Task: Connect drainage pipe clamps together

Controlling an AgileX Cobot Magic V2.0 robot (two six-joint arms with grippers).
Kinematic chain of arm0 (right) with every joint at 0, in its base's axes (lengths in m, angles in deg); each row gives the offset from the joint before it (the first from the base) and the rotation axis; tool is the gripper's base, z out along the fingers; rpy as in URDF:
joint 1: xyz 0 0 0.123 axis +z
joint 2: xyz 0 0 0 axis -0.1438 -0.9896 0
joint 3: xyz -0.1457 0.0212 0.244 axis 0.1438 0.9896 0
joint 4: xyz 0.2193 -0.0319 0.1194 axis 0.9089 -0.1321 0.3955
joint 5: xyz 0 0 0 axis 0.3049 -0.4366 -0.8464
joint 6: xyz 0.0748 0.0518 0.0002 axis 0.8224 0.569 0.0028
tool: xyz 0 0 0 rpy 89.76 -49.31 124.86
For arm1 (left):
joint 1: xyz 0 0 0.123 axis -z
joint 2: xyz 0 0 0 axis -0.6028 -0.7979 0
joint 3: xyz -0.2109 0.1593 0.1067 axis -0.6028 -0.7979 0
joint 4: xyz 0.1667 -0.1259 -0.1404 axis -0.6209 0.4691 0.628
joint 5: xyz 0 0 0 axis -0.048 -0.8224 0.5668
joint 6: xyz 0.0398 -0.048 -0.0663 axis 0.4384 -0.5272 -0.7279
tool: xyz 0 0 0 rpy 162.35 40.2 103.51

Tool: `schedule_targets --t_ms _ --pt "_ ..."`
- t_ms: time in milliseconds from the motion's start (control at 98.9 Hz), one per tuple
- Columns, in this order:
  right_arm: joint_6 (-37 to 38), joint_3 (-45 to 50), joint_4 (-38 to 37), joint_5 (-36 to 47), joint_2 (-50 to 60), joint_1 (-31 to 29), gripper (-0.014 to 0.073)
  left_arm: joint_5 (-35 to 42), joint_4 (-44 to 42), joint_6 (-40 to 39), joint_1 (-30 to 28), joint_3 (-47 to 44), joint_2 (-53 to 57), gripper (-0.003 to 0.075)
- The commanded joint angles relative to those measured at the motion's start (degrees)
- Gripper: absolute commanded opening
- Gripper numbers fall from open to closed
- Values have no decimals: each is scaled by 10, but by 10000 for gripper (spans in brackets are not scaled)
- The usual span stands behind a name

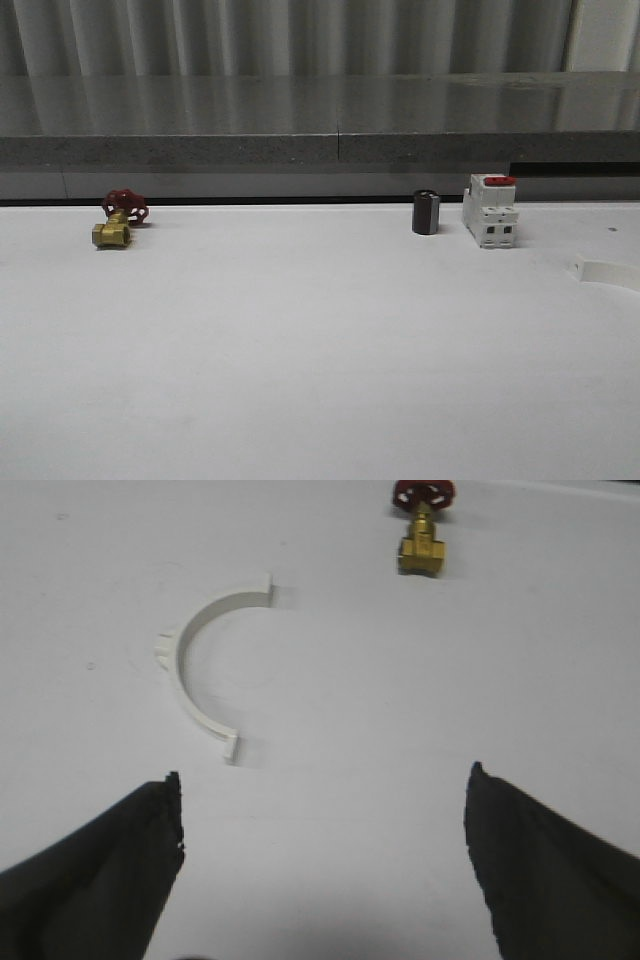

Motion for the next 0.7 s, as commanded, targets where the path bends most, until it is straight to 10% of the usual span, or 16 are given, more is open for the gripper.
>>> schedule_targets --t_ms 0,688 --pt "-1 -8 -4 48 11 -2 -118 4 -2 25 -28 60 -39 567" --pt "-1 -8 -4 48 11 -2 -118 -25 35 177 -104 279 -435 567"
